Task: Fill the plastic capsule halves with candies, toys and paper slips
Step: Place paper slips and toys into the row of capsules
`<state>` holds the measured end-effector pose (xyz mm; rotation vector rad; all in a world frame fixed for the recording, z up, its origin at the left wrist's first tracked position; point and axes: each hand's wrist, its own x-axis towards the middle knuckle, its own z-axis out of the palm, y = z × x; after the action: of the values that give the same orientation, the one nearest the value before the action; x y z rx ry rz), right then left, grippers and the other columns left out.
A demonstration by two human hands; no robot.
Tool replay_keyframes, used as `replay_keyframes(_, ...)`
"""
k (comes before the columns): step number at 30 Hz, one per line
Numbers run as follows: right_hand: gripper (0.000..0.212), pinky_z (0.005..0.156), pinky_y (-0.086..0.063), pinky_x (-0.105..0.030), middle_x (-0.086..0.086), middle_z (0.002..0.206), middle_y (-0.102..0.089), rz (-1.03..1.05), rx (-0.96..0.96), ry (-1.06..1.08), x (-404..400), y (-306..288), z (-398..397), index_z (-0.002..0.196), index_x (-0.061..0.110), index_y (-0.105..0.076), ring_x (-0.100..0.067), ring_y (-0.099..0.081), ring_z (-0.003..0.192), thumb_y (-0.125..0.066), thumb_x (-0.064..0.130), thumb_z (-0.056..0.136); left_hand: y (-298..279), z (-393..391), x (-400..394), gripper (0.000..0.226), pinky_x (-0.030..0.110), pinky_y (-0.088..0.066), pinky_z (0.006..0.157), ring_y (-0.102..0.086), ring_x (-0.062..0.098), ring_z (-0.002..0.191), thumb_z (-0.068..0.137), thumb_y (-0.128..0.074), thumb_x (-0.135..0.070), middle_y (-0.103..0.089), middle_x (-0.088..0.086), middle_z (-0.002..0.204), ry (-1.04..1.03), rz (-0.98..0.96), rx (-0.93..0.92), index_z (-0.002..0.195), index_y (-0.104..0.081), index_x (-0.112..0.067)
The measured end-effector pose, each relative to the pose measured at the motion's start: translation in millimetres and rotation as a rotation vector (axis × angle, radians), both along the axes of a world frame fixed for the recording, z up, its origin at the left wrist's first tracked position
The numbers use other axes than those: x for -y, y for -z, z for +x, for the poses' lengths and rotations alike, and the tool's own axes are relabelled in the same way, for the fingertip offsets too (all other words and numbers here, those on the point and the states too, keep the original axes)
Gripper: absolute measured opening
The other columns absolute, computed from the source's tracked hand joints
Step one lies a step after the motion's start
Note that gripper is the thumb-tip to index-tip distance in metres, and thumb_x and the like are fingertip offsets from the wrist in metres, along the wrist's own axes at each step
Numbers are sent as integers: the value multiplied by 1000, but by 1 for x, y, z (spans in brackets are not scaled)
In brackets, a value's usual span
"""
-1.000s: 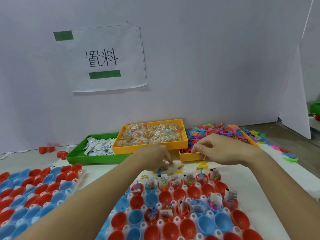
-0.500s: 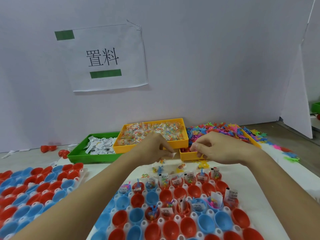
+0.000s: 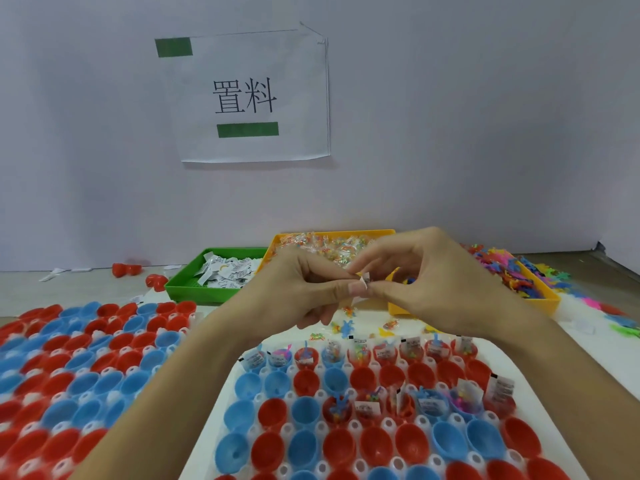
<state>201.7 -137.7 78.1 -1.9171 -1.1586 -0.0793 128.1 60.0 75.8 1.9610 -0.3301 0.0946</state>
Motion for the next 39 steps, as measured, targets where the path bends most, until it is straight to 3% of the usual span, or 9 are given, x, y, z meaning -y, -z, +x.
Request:
replay_keyframes(3,9,61,-57,-24,11,81,-73,29,37,-16,-5,0,-6,85,25,-77,-5,-68,75,-79,17,83,0,-5,-7,22,19,-32,42,-38,13,43,81,-70,-35,-54,5,51,-9,3,-37,89,-81,-17)
replay_keyframes(8,9,55,-50,-18,7,69,-71,39,-21,19,-9,2,-10,75,20,-75,-5,-65,60,-78,20,83,-5,-8,-16,30,18,-37,45,-43,13,47,72,-76,-39,-61,6,58,-28,115,-54,96,-80,-22)
replay_keyframes(13,14,61,-54,-21,2,66,-72,-14,-109,9,-9,3,-11,76,16,-74,-10,-68,62,-74,23,88,-4,-4,-15,13,18,-41,47,-50,9,50,83,-78,-27,-67,13,65,-115,269,46,86,-79,-14)
replay_keyframes(19,9,67,-56,-20,3,68,-73,-83,-98,14,-9,2,-10,79,20,-75,-10,-71,65,-74,21,88,0,-1,-17,8,22,-40,47,-49,10,50,85,-77,-25,-63,-4,56,-128,391,46,80,-78,-19)
replay_keyframes(25,11,66,-56,-19,3,68,-74,-129,-121,31,-8,1,-9,78,20,-75,-8,-71,65,-72,21,89,1,-1,-24,6,17,-41,46,-53,7,50,82,-79,-23,-66,-1,60,-83,413,-13,80,-79,-17)
replay_keyframes(33,8,62,-49,-11,14,73,-74,-427,-155,-126,-14,-1,-23,79,26,-77,1,-69,66,-77,23,86,0,-2,-41,23,16,-44,50,-54,1,50,90,-70,-34,-65,-7,58,-184,482,-19,79,-78,-15)
replay_keyframes(39,5,71,-58,-21,10,77,-75,-517,-150,-132,-17,3,-25,82,26,-77,-4,-70,70,-77,24,86,2,-1,-39,29,14,-43,49,-56,1,51,92,-65,-39,-65,-7,59,-167,499,-29,81,-78,-15)
